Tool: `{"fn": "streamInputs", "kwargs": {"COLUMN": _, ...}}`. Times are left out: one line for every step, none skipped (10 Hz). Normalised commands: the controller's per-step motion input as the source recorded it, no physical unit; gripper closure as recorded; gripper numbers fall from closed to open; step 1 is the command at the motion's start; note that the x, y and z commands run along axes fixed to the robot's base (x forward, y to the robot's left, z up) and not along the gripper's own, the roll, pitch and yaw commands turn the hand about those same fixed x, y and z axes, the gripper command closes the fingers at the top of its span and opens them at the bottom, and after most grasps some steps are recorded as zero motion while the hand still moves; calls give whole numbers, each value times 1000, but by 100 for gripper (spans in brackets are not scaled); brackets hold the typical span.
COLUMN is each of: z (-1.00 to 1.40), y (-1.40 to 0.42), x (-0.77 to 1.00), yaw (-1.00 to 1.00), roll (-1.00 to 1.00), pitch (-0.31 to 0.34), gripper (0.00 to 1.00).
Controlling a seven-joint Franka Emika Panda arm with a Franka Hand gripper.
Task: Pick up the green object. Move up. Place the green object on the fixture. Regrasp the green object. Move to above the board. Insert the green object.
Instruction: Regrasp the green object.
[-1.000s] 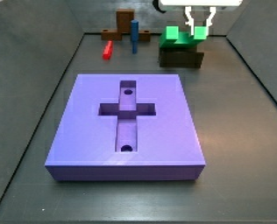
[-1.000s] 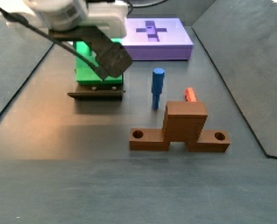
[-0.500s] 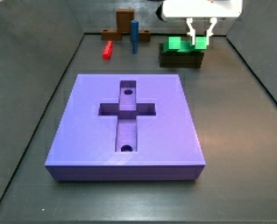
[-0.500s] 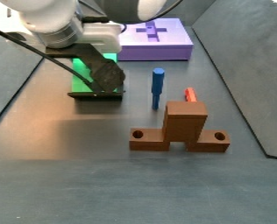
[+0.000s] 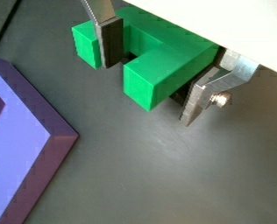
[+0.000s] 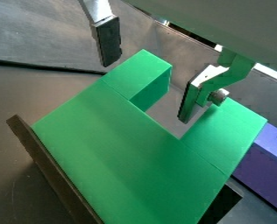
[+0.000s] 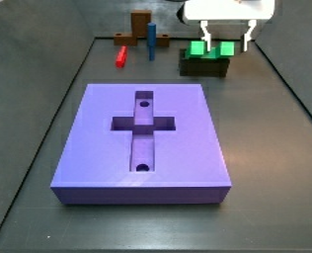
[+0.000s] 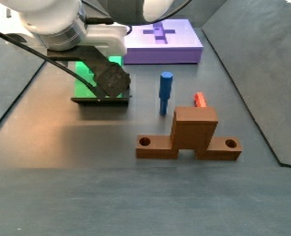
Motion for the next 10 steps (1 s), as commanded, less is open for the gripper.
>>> {"fn": "streamInputs", "kwargs": {"z": 460, "y": -209, "x": 69, "yaw": 151, "roll": 1000, "pitch": -29, "gripper": 0}}
{"fn": "streamInputs", "kwargs": {"z": 411, "y": -166, "x": 243, "yaw": 206, "roll": 1000, "pitch": 149, "gripper": 0}}
{"fn": "streamInputs", "kwargs": {"z": 317, "y": -83, "x": 274, "yaw": 157, "roll": 1000, "pitch": 354, "gripper": 0}}
{"fn": "streamInputs", "kwargs": {"z": 134, "y": -83, "x": 146, "yaw": 149, "roll": 1000, "pitch": 354, "gripper": 0}}
{"fn": "streamInputs", "kwargs": {"z": 100, "y": -57, "x": 180, "yaw": 160, "roll": 1000, "pitch": 291, "gripper": 0}}
{"fn": "streamInputs", "kwargs": {"z": 100, "y": -51, "x": 183, "yaw": 163, "roll": 1000, "pitch": 280, "gripper": 0}}
{"fn": "streamInputs", "kwargs": {"z": 94, "y": -49, "x": 189, "yaw": 166, "roll": 1000, "pitch": 269, "gripper": 0}}
{"fn": "streamInputs", "kwargs": {"z": 86, "y": -40, "x": 203, "yaw": 166, "roll": 1000, "pitch": 249, "gripper": 0}}
{"fn": "streamInputs", "kwargs": {"z": 66, "y": -14, "x": 174, "yaw": 146, "roll": 1000, "pitch": 191, "gripper": 0}}
{"fn": "streamInputs", "kwargs": {"z": 37, "y": -11, "x": 160, "yaw": 143, "roll": 1000, "pitch": 143, "gripper": 0}}
